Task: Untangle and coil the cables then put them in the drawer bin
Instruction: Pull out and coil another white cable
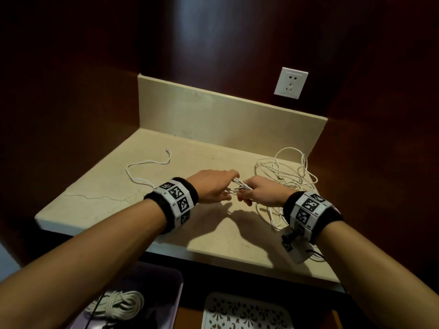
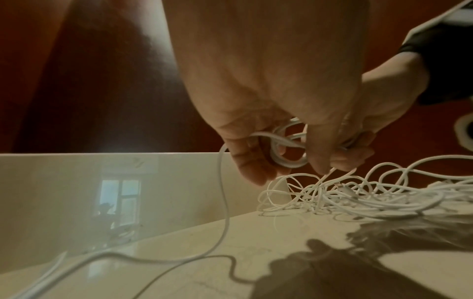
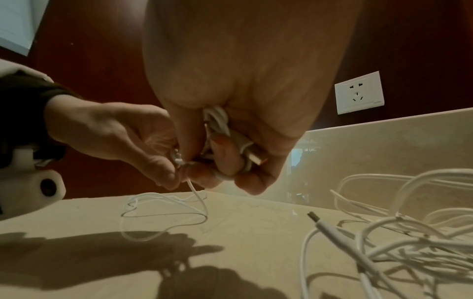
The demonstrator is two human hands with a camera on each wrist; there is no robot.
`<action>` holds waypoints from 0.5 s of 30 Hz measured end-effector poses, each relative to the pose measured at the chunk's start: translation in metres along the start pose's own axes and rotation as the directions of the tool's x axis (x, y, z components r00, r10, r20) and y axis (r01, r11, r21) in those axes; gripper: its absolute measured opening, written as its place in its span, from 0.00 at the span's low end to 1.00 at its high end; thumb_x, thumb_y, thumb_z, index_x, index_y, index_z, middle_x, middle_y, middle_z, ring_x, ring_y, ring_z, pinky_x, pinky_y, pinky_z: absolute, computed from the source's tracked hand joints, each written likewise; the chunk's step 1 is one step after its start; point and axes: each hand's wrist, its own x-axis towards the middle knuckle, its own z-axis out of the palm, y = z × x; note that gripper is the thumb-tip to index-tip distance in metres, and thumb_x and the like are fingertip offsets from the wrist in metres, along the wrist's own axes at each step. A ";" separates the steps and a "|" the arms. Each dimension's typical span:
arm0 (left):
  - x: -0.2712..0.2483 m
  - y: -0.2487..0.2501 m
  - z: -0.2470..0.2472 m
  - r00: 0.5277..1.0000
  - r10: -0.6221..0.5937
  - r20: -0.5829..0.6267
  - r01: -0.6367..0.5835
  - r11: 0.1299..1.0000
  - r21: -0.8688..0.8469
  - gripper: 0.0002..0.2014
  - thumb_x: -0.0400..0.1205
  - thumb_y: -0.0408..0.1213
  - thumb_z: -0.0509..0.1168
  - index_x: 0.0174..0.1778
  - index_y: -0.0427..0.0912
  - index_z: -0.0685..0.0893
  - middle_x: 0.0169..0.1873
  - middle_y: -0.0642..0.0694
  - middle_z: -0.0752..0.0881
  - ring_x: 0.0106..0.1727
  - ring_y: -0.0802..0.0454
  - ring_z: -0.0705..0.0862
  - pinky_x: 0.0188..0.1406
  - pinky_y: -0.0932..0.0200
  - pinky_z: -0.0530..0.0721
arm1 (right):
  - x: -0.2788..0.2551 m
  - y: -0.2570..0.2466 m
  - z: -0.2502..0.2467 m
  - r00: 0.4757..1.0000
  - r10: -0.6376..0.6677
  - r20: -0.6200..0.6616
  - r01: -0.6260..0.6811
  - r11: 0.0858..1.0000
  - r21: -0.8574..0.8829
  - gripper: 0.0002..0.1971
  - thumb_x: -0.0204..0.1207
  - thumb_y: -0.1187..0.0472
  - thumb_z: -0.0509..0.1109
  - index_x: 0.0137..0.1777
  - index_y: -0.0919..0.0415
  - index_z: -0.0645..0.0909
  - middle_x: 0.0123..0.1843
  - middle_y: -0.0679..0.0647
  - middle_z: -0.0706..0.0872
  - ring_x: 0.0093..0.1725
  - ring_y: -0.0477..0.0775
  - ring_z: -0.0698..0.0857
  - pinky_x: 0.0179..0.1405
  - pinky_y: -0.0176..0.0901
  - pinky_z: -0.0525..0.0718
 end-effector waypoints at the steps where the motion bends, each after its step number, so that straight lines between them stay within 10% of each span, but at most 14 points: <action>1: 0.000 0.000 0.000 1.000 0.002 -0.003 -0.002 1.000 0.008 0.24 0.84 0.44 0.64 0.74 0.42 0.66 0.59 0.41 0.84 0.56 0.41 0.82 0.49 0.50 0.77 | 0.000 -0.001 0.000 1.000 0.003 0.001 -0.003 1.000 0.021 0.13 0.85 0.55 0.63 0.42 0.58 0.84 0.31 0.46 0.83 0.32 0.45 0.78 0.39 0.42 0.74; 9: 0.002 -0.005 -0.001 0.998 -0.040 0.039 0.041 0.999 -0.023 0.10 0.88 0.42 0.57 0.58 0.39 0.74 0.52 0.39 0.83 0.49 0.40 0.80 0.44 0.50 0.75 | -0.001 -0.004 -0.004 0.995 0.023 -0.097 0.003 0.965 0.260 0.03 0.79 0.66 0.69 0.48 0.58 0.83 0.35 0.52 0.88 0.34 0.49 0.78 0.37 0.44 0.73; 15: 0.005 -0.011 0.001 0.992 -0.105 0.074 0.107 0.994 -0.023 0.08 0.88 0.41 0.51 0.49 0.42 0.71 0.46 0.37 0.83 0.43 0.40 0.79 0.44 0.46 0.76 | 0.001 -0.001 -0.002 0.967 0.042 -0.253 0.056 0.929 0.366 0.27 0.72 0.71 0.76 0.70 0.53 0.76 0.59 0.59 0.82 0.56 0.53 0.82 0.56 0.45 0.85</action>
